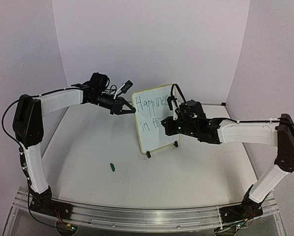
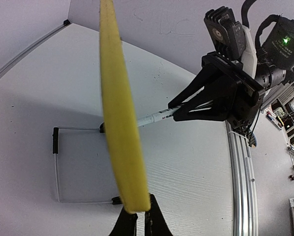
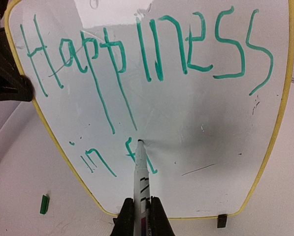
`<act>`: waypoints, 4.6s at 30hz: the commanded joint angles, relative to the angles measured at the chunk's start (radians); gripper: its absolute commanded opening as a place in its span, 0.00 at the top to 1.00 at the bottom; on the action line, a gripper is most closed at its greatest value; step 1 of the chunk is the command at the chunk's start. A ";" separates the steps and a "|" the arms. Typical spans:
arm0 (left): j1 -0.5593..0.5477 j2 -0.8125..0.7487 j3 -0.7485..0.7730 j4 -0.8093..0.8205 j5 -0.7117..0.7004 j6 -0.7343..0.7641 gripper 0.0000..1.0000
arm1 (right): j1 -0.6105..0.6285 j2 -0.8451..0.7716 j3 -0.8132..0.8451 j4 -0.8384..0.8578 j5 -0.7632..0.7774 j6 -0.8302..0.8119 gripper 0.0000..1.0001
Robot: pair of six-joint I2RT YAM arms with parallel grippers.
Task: Write a sentence on the whiteboard
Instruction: Write on the whiteboard with the whiteboard marker without the cap.
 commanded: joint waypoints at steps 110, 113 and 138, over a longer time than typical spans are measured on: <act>-0.027 0.009 -0.001 -0.121 -0.016 0.011 1.00 | -0.003 -0.009 -0.047 0.040 0.066 0.042 1.00; -0.027 0.010 -0.001 -0.122 -0.016 0.011 1.00 | -0.004 -0.009 -0.049 0.035 0.075 0.045 1.00; -0.028 0.008 0.000 -0.121 -0.016 0.011 1.00 | -0.013 -0.050 -0.018 0.016 0.122 0.018 1.00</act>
